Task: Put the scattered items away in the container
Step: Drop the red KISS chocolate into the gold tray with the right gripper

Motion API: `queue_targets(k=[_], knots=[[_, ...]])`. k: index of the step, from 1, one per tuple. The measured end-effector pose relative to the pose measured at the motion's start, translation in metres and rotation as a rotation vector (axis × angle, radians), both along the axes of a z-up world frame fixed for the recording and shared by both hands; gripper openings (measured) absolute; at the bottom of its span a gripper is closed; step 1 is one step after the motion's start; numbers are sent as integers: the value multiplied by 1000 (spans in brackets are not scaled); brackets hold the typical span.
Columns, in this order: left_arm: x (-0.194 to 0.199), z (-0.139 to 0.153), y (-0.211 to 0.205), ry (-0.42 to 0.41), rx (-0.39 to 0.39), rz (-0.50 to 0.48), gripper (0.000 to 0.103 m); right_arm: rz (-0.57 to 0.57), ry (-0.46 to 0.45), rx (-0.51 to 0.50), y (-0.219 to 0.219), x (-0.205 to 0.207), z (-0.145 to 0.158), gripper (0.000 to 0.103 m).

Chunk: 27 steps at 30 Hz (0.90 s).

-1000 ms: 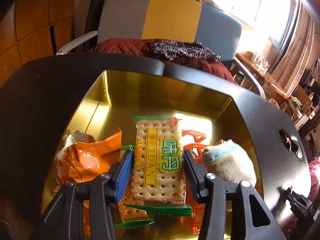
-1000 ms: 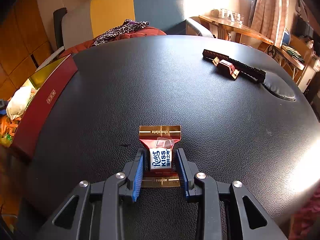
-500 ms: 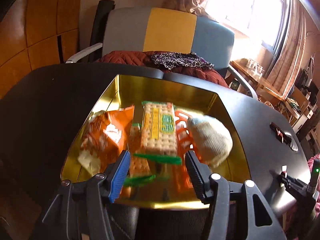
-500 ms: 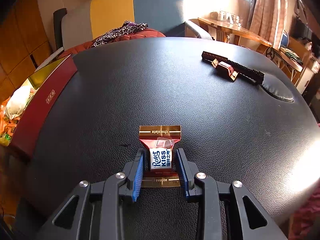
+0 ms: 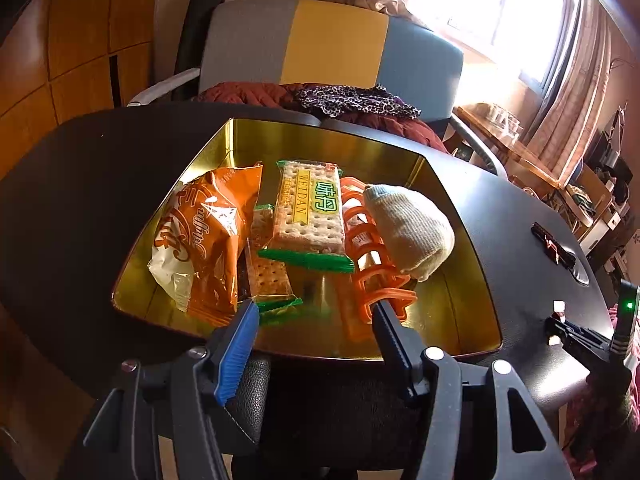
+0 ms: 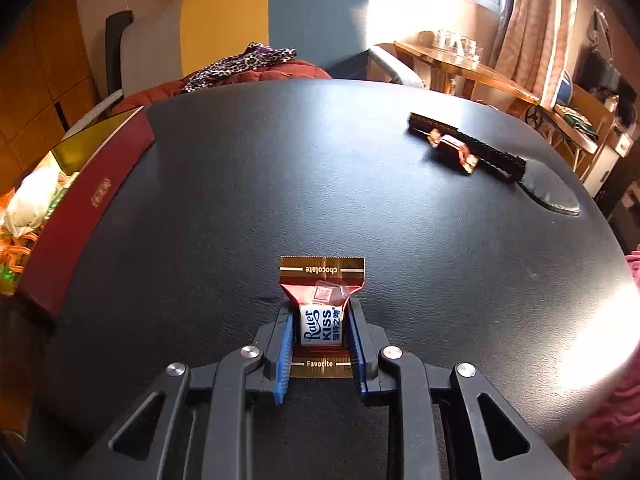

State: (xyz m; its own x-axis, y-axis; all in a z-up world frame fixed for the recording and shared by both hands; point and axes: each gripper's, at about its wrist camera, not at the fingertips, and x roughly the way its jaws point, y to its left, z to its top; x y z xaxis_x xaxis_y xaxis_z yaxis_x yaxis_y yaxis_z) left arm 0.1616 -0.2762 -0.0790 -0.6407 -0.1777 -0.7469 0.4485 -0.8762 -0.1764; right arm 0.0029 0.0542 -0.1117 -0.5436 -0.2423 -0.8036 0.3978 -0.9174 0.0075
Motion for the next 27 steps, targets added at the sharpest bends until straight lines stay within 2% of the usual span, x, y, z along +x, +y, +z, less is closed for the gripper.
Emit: queue_targets(k=[5,11,17,19,22,27], knots=[[3,3,2,6,-3,-10,61,117,15,-31,-45,7,19,24],[12,7,-1,22,3,2,61,292,69,-75,-117,17,58,24],[24,7,-10,31,20,31,61,444,102,-161,-190,24,94,24],[27,6,-13,34,25,38,61,477,105,-165,-216,26,97,24],[30,5,-17,38,34,46,61,518,63,-182,-247,27,93,24],[33,3,-22,38,50,57,61,546,24,-168,-276,28,79,25]])
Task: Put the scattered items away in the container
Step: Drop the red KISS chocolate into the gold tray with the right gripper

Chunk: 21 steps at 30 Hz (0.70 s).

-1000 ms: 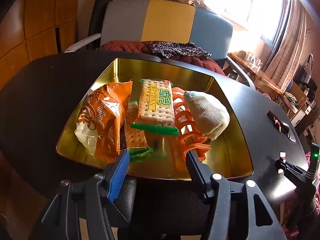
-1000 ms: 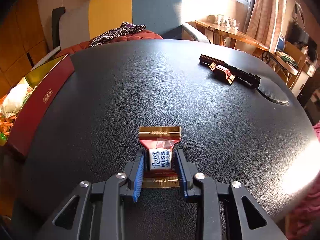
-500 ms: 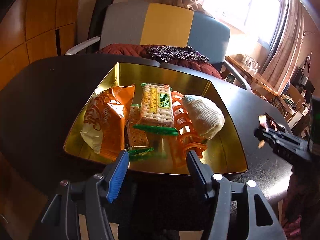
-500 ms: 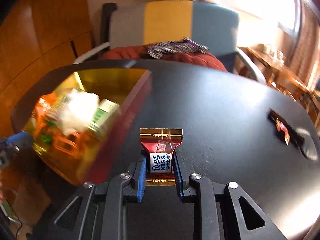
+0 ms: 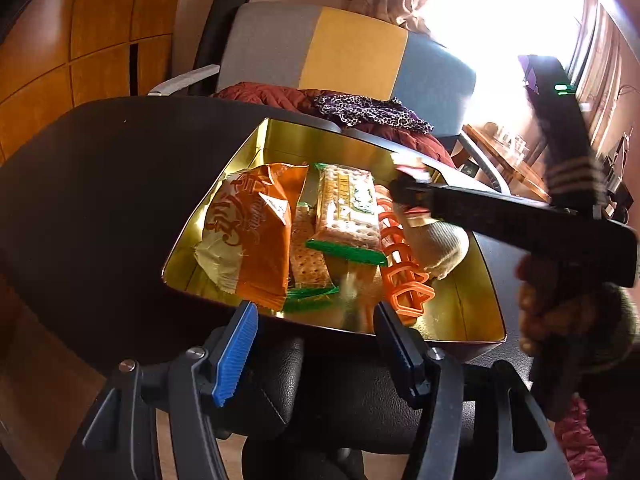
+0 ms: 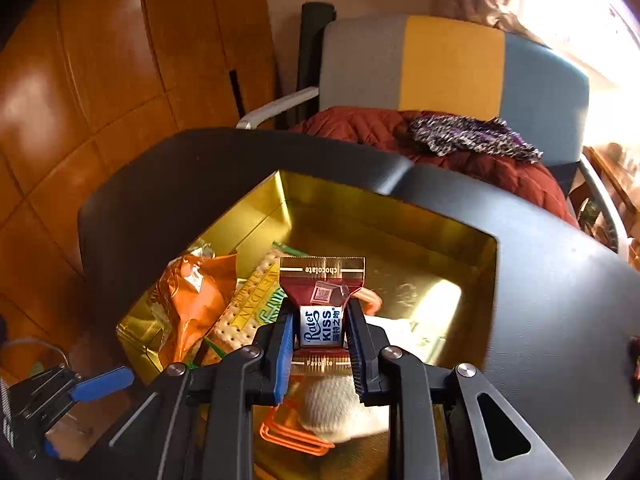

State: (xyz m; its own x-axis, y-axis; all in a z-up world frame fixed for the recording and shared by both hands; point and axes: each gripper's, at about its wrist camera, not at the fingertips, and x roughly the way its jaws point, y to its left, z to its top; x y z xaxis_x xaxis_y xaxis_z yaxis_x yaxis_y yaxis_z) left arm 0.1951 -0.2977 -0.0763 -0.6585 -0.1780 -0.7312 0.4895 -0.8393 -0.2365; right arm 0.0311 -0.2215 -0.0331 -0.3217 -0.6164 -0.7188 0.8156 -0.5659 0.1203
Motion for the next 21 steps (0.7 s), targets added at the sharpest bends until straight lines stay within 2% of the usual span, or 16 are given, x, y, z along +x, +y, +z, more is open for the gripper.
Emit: queue_targets(k=[3,5,12,16,21], knots=[[1,-1,-2,-1,6,2,61,16,-16,16,-16,0,-9,29],[1,-1,-2,1,7,2,61,22,-50,-4,-16,-2,-9,40],[-3,2,5,0,-6,-18,62,-23,-98,-64,12,-6,-4,41],[-9,8,15,-6,-28,-48,62,-87,-118,-105,45,-14,-4,44],[-26,18,37,-8,-54,-129,62,-224,-152,-140,107,-34,-12,47]])
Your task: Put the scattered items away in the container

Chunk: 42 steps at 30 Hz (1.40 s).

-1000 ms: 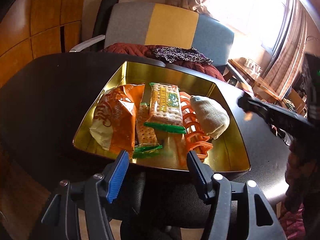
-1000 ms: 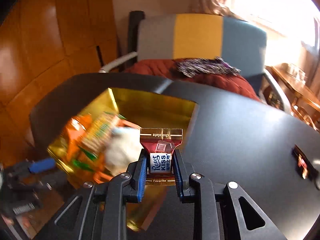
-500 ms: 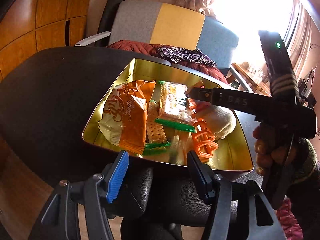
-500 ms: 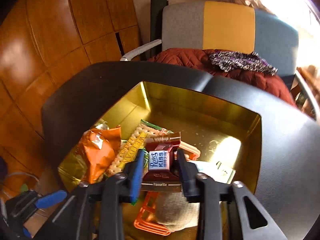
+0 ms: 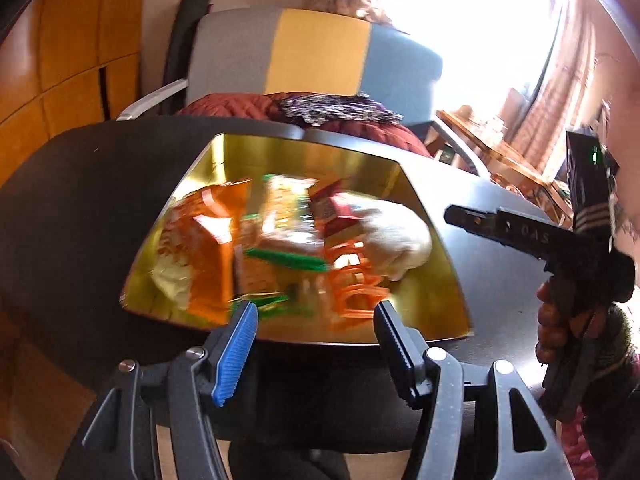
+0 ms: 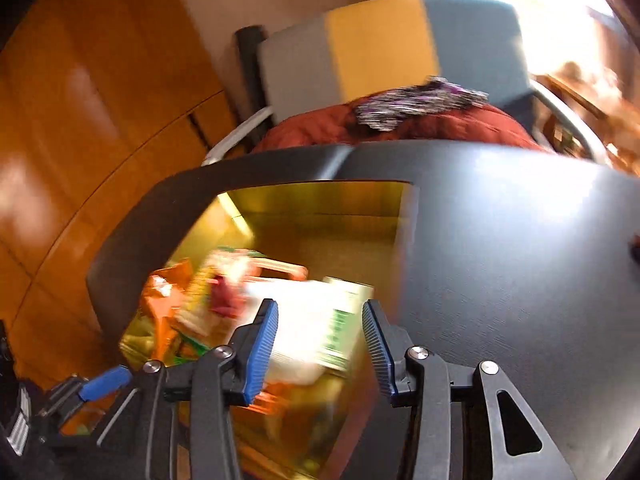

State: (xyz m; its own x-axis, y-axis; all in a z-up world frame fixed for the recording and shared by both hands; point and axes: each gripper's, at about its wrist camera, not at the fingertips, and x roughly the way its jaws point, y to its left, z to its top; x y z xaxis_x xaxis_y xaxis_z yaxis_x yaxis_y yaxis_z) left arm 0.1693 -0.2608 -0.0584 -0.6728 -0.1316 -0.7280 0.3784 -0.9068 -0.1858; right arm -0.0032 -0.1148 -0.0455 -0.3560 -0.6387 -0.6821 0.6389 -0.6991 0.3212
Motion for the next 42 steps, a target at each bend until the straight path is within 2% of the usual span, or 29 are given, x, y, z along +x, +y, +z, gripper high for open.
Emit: queue_targets(k=[7,13,21,27,34,38,40,42], knots=[[-30,6,45,-20,-25,-152,62,-221,-35,24,108,-27,-22,48],[-69,7,93,-45,-20,-296,62,-391,-23,96,198,-60,-34,48],[-122,5,154,-79,-8,-476,62,-526,29,167,278,-143,-20,50],[-164,-9,181,-122,-5,-526,62,-514,26,206,296,-214,-17,56],[-193,-31,193,-170,21,-525,62,-480,-68,259,286,-278,-46,60],[-205,-41,195,-193,39,-513,62,-470,-119,203,285,-277,-52,63],[-207,-44,194,-196,45,-504,62,-433,-105,225,277,-263,-52,64],[-205,-46,193,-199,48,-494,62,-370,-139,222,267,-246,-56,64]])
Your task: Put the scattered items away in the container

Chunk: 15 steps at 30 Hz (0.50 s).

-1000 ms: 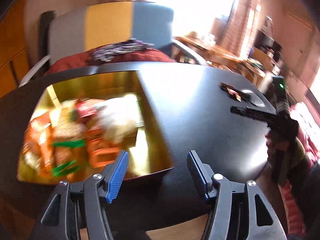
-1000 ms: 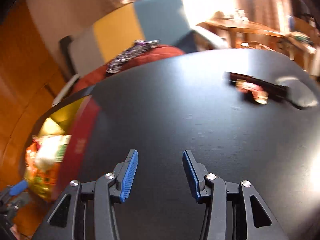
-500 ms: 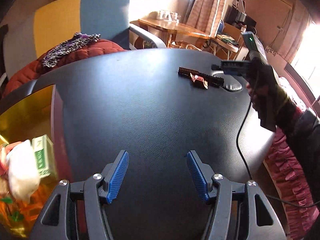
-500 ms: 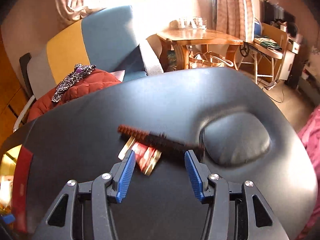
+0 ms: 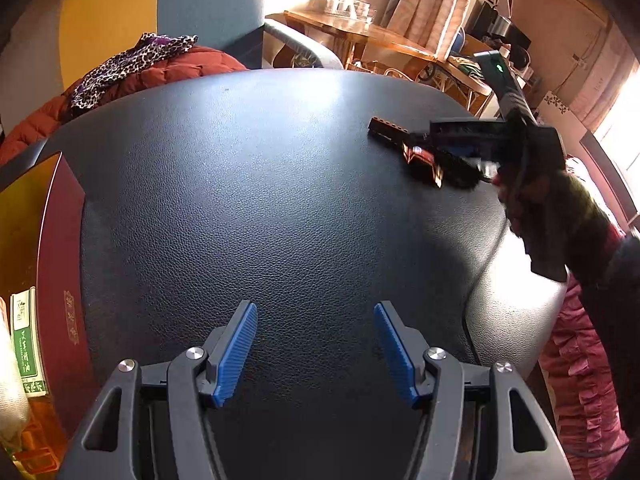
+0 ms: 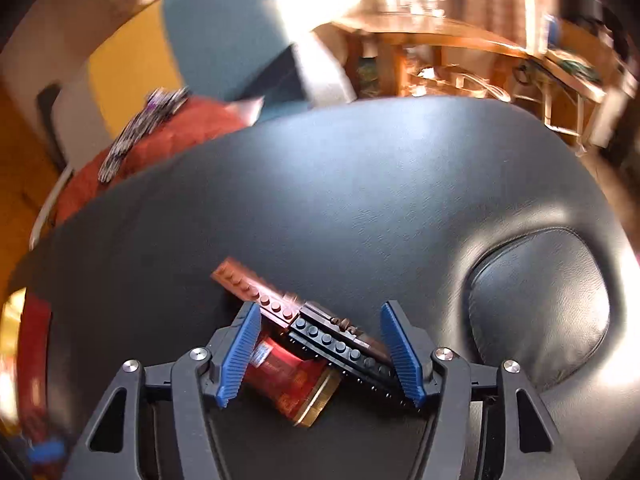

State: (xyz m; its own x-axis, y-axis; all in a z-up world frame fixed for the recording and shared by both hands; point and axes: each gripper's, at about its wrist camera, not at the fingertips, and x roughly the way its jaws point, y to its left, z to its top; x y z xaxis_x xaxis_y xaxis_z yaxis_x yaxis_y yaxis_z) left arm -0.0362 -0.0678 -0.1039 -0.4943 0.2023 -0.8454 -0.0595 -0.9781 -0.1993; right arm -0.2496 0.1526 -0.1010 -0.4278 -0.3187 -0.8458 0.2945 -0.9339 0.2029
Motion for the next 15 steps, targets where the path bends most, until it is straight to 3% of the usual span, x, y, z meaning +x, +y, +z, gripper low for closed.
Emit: queue_targets(k=[9,15], knots=[[20,2,-4,1,-15,25,62,177,-10,-74,-37,90,-2,63],[3,8,4,9,-20,2,62,129,-7,-144,-19,139,-1,62]])
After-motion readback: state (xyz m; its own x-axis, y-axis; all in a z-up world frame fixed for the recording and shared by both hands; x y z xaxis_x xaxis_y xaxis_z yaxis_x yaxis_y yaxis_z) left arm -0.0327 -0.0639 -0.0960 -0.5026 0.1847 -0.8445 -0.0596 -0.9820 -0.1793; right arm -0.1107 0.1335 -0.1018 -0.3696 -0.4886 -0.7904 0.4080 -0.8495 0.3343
